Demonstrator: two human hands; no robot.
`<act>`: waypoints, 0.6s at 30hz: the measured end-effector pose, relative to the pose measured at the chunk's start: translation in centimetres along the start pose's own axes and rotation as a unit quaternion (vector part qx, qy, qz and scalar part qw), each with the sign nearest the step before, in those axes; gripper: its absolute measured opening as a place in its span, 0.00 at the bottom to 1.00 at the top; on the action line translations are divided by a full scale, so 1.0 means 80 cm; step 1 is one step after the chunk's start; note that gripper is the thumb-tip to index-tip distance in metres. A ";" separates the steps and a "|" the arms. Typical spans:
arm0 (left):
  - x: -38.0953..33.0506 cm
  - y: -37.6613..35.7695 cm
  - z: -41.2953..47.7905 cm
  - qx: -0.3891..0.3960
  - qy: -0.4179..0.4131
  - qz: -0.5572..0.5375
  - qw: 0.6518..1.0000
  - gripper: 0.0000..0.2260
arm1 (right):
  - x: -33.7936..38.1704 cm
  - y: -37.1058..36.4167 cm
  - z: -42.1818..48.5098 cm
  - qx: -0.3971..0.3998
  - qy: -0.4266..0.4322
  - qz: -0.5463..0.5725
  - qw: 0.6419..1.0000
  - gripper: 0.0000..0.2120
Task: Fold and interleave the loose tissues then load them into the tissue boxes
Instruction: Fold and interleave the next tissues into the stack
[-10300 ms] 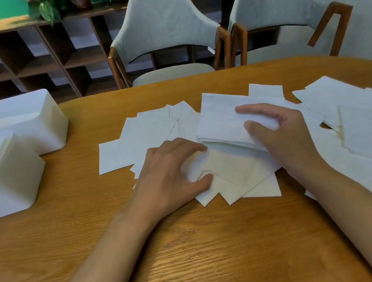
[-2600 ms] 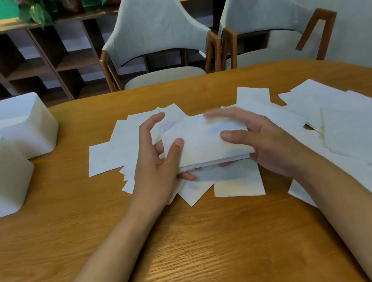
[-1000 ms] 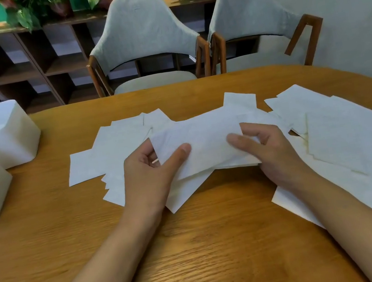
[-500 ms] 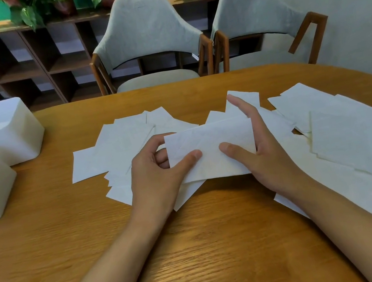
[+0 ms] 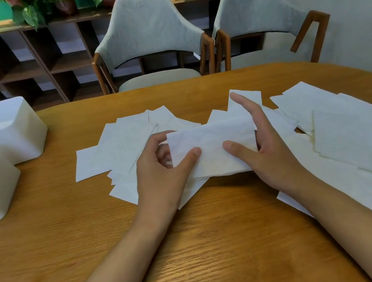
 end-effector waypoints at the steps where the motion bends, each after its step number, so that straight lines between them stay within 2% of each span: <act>1: -0.004 0.004 0.001 -0.016 -0.023 0.031 0.999 0.21 | 0.001 0.002 0.000 -0.006 0.002 0.002 1.000 0.35; 3: -0.007 0.008 0.006 -0.015 -0.031 0.039 0.999 0.25 | 0.001 0.007 0.001 -0.011 0.008 0.021 1.000 0.36; 4: -0.005 0.006 0.008 0.009 -0.009 0.010 1.000 0.26 | -0.001 0.009 0.002 -0.009 0.004 0.040 0.999 0.37; 6: -0.002 -0.006 0.009 0.084 0.050 -0.052 0.994 0.23 | -0.006 0.009 0.003 -0.003 -0.016 0.077 0.997 0.38; 8: -0.006 -0.009 0.008 0.114 0.045 -0.049 0.991 0.19 | -0.008 0.006 0.003 0.006 -0.029 0.081 0.996 0.38; 10: -0.009 -0.005 0.008 0.104 0.026 -0.044 0.993 0.20 | -0.006 -0.002 0.002 0.043 -0.037 0.100 0.993 0.35; 13: -0.009 -0.007 0.008 0.105 0.023 -0.066 0.992 0.22 | -0.009 -0.007 -0.002 0.084 -0.036 0.073 0.993 0.19; 15: -0.007 -0.008 0.008 0.098 0.014 -0.059 0.993 0.23 | -0.013 -0.001 -0.001 0.059 -0.029 0.026 0.998 0.15; 18: -0.009 0.000 0.012 0.050 -0.052 0.033 0.997 0.25 | -0.019 0.016 0.004 -0.009 -0.039 0.011 0.999 0.15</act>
Point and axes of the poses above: each hand's wrist, its own z-axis towards the middle knuckle, its own y-axis out of the back of the hand, x = y × z, the point moved 9 cm from there along z, towards the middle knuckle, and after that the axes turned 3 degrees about -x, right-handed, at the moved point
